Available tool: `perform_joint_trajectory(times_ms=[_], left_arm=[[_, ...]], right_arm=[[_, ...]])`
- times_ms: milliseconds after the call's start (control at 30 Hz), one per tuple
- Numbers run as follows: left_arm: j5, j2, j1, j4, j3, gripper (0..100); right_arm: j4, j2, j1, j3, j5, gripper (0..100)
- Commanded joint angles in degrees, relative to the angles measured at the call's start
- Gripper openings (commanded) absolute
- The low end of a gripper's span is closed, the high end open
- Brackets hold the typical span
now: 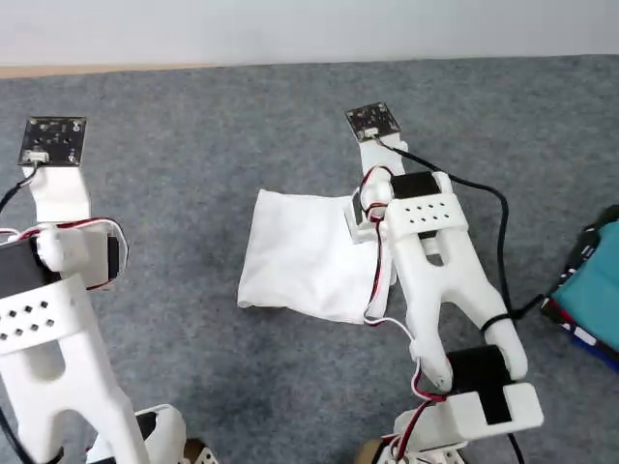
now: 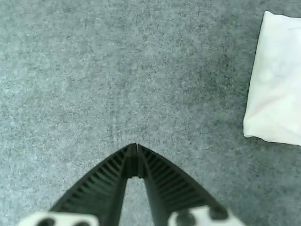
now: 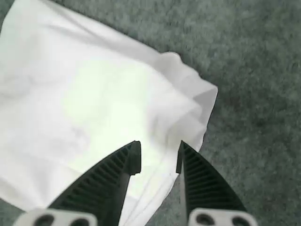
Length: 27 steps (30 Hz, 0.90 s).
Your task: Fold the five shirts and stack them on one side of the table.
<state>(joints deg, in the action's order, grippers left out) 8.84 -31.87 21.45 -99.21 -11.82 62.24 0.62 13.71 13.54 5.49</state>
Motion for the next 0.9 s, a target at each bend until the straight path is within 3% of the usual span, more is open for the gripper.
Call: perform_joint_trajectory(times_ms=[0, 867], left_arm=[[-0.1, 0.0, 0.4, -1.1, 0.1, 1], [2.6, 0.1, 0.2, 2.5, -3.6, 1]], right_arm=[[-2.4, -0.2, 0.1, -0.4, -0.5, 13.9], [-4.3, 5.3, -2.3, -3.2, -0.4, 13.9]])
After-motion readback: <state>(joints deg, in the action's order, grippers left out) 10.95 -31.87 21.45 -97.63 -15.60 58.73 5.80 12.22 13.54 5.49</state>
